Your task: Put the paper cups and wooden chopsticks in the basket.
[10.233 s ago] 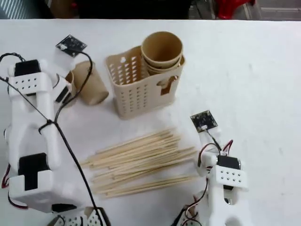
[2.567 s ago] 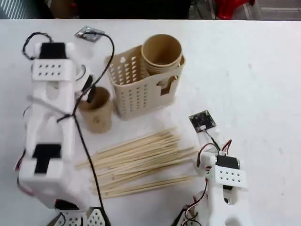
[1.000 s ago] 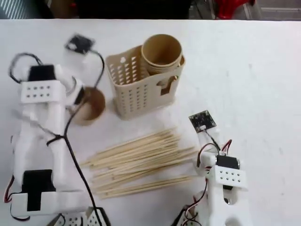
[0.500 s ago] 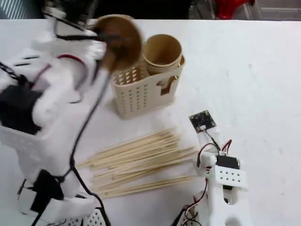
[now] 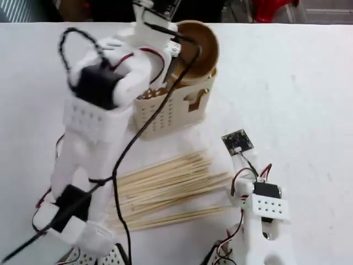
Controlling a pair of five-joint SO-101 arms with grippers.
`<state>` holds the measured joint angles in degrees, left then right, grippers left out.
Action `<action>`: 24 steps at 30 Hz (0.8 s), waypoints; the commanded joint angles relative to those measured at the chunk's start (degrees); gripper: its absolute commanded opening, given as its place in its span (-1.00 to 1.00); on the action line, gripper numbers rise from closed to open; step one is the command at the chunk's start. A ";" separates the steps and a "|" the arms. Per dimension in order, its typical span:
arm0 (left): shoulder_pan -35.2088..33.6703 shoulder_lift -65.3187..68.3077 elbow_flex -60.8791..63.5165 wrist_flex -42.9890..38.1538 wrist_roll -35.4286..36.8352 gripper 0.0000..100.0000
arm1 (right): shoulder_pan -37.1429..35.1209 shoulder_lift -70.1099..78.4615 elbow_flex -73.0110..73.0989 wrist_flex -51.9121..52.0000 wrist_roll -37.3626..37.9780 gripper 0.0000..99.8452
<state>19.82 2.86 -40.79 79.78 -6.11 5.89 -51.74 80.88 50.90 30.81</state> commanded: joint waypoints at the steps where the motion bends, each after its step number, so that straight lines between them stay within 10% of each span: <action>1: -1.01 0.66 0.88 -3.08 0.70 -0.95 | -0.57 -0.13 -0.26 -0.75 0.53 -0.96; 24: -2.07 1.45 0.53 -4.84 3.60 -0.68 | -0.57 -0.13 -0.26 -0.75 0.53 -0.96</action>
<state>18.07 4.79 -39.56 77.67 -2.95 5.89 -51.74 80.88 50.90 30.81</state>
